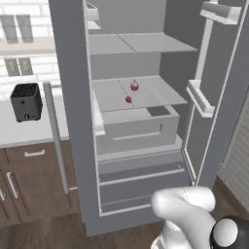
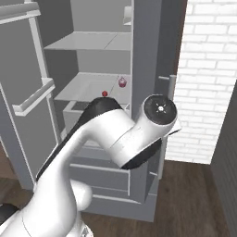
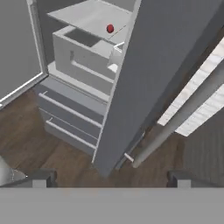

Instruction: Take the strawberry from the fridge and place it on top of the pancake, located on the dining counter.

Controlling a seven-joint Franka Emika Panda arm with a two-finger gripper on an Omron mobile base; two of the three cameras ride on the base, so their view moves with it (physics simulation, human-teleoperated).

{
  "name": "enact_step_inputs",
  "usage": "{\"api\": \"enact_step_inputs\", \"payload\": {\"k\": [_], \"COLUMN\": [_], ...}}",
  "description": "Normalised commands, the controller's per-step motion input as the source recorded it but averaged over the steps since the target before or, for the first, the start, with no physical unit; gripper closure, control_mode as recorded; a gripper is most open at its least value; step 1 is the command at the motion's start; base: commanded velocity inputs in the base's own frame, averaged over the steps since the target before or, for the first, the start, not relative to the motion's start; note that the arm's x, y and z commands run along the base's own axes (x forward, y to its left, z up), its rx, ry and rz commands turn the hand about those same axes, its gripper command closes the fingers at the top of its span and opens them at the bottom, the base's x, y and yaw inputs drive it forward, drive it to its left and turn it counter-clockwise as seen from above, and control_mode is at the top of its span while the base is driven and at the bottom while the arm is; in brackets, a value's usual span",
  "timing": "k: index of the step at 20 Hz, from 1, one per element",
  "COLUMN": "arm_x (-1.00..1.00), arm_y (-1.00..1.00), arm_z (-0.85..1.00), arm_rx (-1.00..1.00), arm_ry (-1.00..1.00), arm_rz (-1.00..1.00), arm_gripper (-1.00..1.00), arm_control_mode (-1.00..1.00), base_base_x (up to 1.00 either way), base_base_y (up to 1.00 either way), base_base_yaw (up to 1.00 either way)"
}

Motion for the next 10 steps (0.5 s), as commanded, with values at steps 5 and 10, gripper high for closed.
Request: {"api": "enact_step_inputs", "payload": {"k": [5,10], "arm_x": [0.08,0.53], "arm_y": [1.0,0.83], "arm_z": [0.0,-0.01], "arm_rx": [-0.45,-0.49], "arm_ry": [0.27,0.33], "arm_rz": [-0.07,-0.18], "arm_gripper": [-1.0,-1.0], "arm_control_mode": [-1.0,-1.0], "base_base_x": [0.0,0.0], "base_base_y": [0.0,0.0], "base_base_yaw": [0.0,0.0]}}
